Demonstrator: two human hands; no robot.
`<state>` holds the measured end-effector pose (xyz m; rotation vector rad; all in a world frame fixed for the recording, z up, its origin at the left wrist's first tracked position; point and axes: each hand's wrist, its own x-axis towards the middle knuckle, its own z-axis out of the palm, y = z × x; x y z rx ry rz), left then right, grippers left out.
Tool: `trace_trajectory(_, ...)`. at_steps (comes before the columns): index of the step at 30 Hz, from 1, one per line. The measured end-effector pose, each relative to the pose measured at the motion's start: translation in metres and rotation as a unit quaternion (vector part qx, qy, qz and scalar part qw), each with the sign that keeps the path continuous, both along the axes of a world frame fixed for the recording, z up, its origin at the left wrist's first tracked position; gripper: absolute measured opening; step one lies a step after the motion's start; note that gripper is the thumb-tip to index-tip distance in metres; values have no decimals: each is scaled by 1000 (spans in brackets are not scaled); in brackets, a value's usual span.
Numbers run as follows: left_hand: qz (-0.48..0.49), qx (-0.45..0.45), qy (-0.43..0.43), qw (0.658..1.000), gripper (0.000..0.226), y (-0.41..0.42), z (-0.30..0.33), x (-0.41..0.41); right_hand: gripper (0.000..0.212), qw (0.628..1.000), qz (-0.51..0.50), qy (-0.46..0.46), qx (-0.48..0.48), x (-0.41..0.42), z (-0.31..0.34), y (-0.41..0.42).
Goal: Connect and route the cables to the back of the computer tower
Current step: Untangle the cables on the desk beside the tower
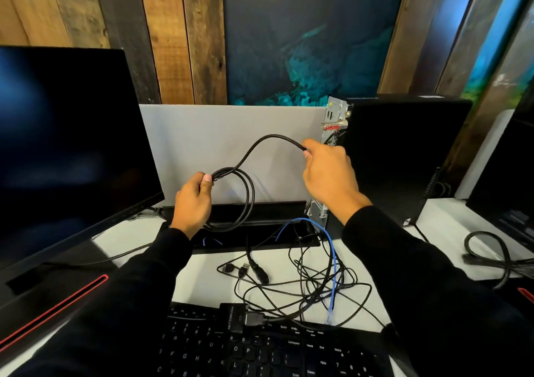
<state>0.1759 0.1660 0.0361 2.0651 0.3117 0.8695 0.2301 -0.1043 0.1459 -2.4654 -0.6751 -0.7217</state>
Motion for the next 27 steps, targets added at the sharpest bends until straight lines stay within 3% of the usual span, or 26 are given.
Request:
trace_trajectory(4, -9, 48, -5, 999, 36, -5, 1, -4, 18, 1000, 6, -9, 1, 1, 6, 6)
trace_trajectory(10, -95, 156, 83, 980, 24, 3, -15, -2, 24, 999, 39, -21, 6, 4, 5, 13)
trace_trajectory(14, -116, 155, 119, 974, 15, 6, -15, 6, 29, 996, 75, -34, -17, 2, 13, 30)
trace_trajectory(19, -107, 153, 199, 962, 48, 9, -7, 19, 35, 993, 90, -42, -64, 6, 21, 48)
trace_trajectory(22, -129, 116, 187, 967, 55, -7, 10, 25, 34, 993, 79, -48, -74, 13, 22, 49)
trace_trajectory(27, -173, 33, 49, 983, 55, -47, 72, 31, 30, 992, 80, -60, -75, 23, 15, 43)
